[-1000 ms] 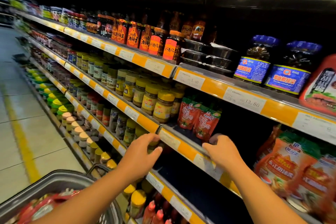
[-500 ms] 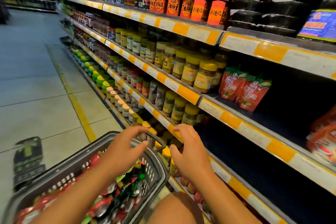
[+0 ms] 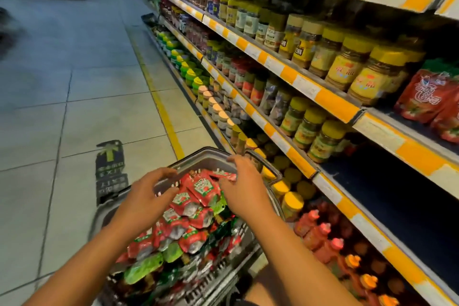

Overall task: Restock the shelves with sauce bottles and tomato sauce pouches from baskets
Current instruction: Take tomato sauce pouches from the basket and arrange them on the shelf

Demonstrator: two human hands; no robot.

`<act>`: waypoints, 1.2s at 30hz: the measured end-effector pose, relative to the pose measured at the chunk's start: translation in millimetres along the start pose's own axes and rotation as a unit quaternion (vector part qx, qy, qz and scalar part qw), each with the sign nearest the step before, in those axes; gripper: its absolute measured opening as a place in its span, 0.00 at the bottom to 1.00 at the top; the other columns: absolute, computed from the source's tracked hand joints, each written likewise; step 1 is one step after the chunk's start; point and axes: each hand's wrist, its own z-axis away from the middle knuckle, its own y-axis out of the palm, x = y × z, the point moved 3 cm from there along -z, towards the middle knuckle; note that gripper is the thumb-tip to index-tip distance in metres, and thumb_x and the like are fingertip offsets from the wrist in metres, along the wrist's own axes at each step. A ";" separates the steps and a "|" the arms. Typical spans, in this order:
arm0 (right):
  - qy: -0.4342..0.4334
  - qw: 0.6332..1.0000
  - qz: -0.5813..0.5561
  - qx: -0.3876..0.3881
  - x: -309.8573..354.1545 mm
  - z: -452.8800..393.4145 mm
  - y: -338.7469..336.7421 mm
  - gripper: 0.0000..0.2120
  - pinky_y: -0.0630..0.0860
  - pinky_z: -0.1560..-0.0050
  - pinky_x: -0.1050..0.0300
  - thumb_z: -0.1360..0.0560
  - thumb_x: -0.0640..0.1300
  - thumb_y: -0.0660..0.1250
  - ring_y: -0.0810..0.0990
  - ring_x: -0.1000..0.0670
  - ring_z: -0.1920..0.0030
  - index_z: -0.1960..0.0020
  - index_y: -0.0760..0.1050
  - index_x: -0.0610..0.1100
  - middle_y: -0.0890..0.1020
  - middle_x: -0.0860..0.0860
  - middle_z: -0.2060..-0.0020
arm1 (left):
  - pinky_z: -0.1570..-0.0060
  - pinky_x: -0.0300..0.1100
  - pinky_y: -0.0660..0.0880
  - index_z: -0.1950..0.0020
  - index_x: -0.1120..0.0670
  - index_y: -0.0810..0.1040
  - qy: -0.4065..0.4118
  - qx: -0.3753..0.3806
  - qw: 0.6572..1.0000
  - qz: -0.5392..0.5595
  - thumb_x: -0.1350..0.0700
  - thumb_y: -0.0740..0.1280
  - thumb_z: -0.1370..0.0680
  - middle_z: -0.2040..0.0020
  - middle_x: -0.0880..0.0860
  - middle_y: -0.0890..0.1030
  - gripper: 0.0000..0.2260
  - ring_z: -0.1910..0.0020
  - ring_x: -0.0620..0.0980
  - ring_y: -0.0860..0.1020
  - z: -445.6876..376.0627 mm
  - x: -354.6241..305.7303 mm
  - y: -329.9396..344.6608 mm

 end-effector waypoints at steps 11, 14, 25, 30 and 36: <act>0.071 0.996 0.028 0.048 -33.3 -48.2 48.8 0.21 0.79 0.44 0.46 0.24 0.46 0.70 0.78 0.47 0.41 0.33 0.72 0.52 0.75 0.52 0.36 | 0.41 0.46 0.75 0.38 0.37 0.79 -0.083 0.024 0.996 -0.037 0.51 0.71 0.22 0.39 0.35 0.80 0.14 0.40 0.39 0.78 3.7 67.5 26.1; 0.087 0.994 0.031 0.061 -43.8 -60.5 60.5 0.21 0.79 0.43 0.45 0.24 0.46 0.69 0.77 0.46 0.40 0.32 0.72 0.50 0.75 0.50 0.36 | 0.43 0.42 0.72 0.34 0.40 0.78 -0.090 0.035 0.994 -0.050 0.52 0.71 0.21 0.36 0.38 0.79 0.16 0.37 0.41 0.77 -4.0 71.5 38.7; 0.133 0.988 0.028 0.071 -106.7 -76.0 81.7 0.27 0.78 0.39 0.43 0.26 0.46 0.65 0.76 0.44 0.38 0.27 0.70 0.53 0.72 0.52 0.34 | 0.38 0.43 0.72 0.35 0.44 0.78 -0.096 0.015 0.994 -0.047 0.48 0.70 0.19 0.37 0.43 0.79 0.13 0.37 0.44 0.77 -58.4 58.7 92.9; 0.113 0.983 0.098 0.105 -109.6 -85.0 92.0 0.30 0.73 0.33 0.46 0.23 0.40 0.64 0.65 0.44 0.27 0.22 0.65 0.51 0.65 0.53 0.25 | 0.40 0.52 0.77 0.26 0.50 0.70 -0.150 0.057 0.983 -0.084 0.38 0.69 0.22 0.33 0.54 0.78 0.28 0.38 0.54 0.79 -83.5 60.4 125.4; 0.116 0.970 0.190 0.102 -106.7 -93.1 98.1 0.29 0.77 0.39 0.46 0.23 0.40 0.67 0.63 0.43 0.29 0.23 0.65 0.48 0.62 0.49 0.28 | 0.40 0.53 0.77 0.23 0.49 0.65 -0.193 0.067 0.965 -0.165 0.30 0.68 0.26 0.31 0.56 0.75 0.38 0.33 0.59 0.76 -93.0 57.8 143.8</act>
